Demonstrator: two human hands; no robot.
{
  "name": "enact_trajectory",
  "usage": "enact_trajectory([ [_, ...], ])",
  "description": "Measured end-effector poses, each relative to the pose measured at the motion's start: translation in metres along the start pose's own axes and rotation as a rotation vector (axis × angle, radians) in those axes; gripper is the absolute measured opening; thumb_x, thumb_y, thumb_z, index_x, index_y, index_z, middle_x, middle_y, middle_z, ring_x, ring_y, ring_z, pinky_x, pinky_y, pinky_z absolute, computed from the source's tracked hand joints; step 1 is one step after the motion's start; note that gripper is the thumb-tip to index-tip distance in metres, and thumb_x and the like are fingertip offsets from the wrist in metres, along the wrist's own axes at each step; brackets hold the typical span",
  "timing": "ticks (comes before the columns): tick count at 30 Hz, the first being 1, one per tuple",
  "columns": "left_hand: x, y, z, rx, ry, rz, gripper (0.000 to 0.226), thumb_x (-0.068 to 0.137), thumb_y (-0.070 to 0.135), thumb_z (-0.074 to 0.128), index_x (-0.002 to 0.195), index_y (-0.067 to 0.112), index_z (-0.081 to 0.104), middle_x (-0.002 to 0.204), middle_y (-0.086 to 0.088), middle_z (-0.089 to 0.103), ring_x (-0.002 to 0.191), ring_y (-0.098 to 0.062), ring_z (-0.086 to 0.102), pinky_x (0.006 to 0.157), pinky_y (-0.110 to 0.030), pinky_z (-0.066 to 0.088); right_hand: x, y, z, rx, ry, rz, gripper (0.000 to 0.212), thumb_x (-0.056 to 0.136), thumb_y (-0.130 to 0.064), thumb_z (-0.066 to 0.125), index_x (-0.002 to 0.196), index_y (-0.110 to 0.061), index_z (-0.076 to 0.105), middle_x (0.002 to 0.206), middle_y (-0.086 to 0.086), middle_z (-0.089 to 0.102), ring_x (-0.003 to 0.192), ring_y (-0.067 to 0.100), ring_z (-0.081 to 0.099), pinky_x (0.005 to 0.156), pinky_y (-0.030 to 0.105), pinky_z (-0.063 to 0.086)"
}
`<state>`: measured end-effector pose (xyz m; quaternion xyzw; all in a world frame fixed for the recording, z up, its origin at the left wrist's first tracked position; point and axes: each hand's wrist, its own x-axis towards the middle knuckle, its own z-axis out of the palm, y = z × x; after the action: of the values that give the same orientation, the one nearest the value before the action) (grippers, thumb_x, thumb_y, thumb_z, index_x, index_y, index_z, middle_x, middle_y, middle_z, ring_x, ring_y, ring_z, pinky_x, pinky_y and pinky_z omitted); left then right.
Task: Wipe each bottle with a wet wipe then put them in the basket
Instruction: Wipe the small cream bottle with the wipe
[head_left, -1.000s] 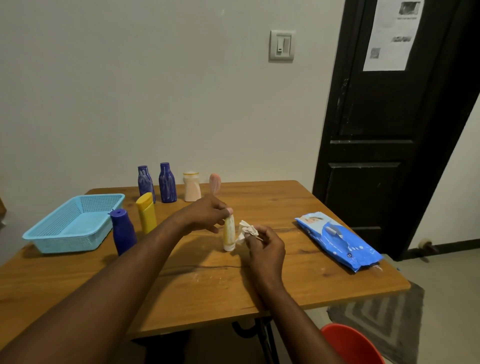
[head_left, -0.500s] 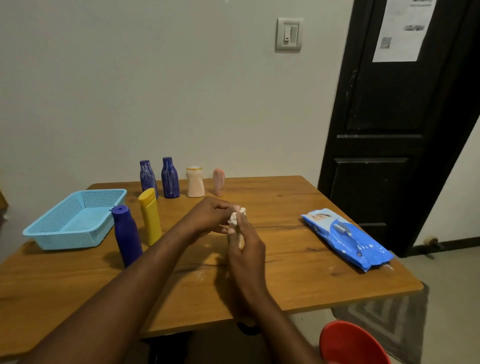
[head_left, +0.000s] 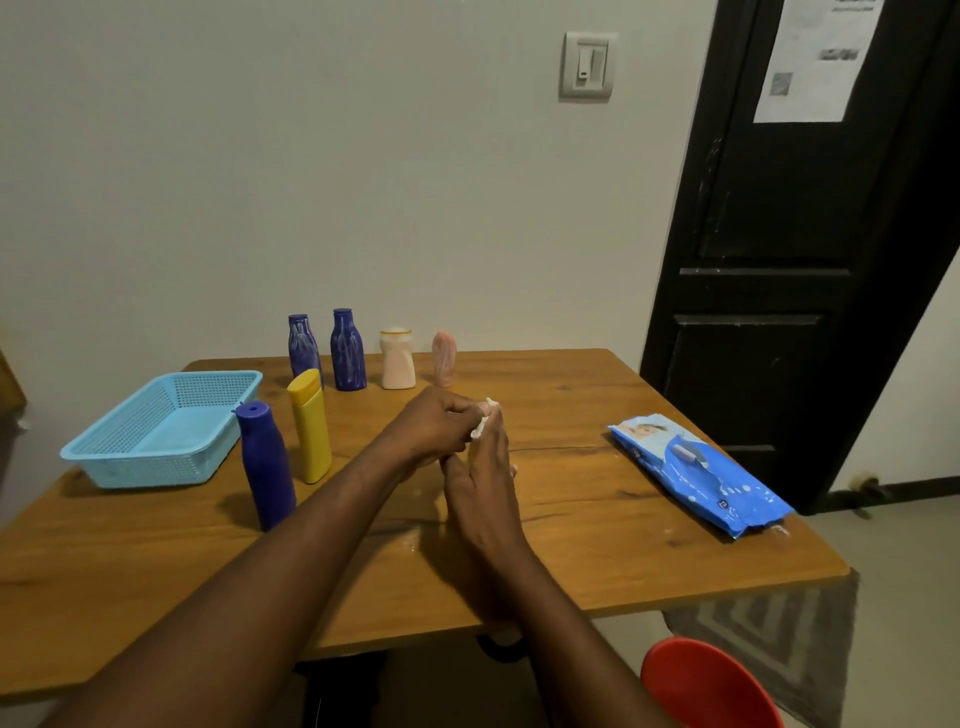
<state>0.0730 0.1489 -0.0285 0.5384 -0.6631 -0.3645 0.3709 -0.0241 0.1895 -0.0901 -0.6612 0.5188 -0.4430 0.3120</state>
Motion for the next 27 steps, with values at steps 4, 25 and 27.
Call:
enact_trajectory([
  [4,0.000,-0.004,-0.003,0.010,0.022,-0.009,0.028,0.098,0.034,0.062,0.093,0.013,0.080,0.093,-0.010,0.077,0.096,-0.030,0.071,0.095,-0.048,0.056,0.010,0.000,-0.007,0.094,0.005,0.014,0.069,0.101,-0.047,0.044,0.161,-0.031,0.016,0.162,0.000,0.036,0.146,0.023,0.040,0.116,0.051,0.040],
  [25,-0.001,0.000,-0.002,0.016,0.042,-0.010,0.022,0.097,0.029,0.065,0.102,0.013,0.079,0.097,-0.010,0.076,0.100,-0.029,0.070,0.088,-0.042,0.059,0.020,0.002,-0.015,-0.069,-0.095,0.086,0.094,0.076,-0.042,0.074,0.153,-0.025,0.023,0.150,0.001,0.049,0.134,0.026,0.051,0.113,0.062,0.039],
  [27,-0.001,0.000,-0.001,0.010,0.054,-0.016,0.022,0.097,0.027,0.064,0.105,0.013,0.079,0.097,-0.006,0.077,0.098,-0.025,0.071,0.089,-0.040,0.060,0.021,0.006,-0.019,-0.081,-0.129,0.106,0.088,0.077,-0.047,0.074,0.148,-0.023,0.029,0.139,0.002,0.056,0.123,0.026,0.058,0.105,0.057,0.048],
])
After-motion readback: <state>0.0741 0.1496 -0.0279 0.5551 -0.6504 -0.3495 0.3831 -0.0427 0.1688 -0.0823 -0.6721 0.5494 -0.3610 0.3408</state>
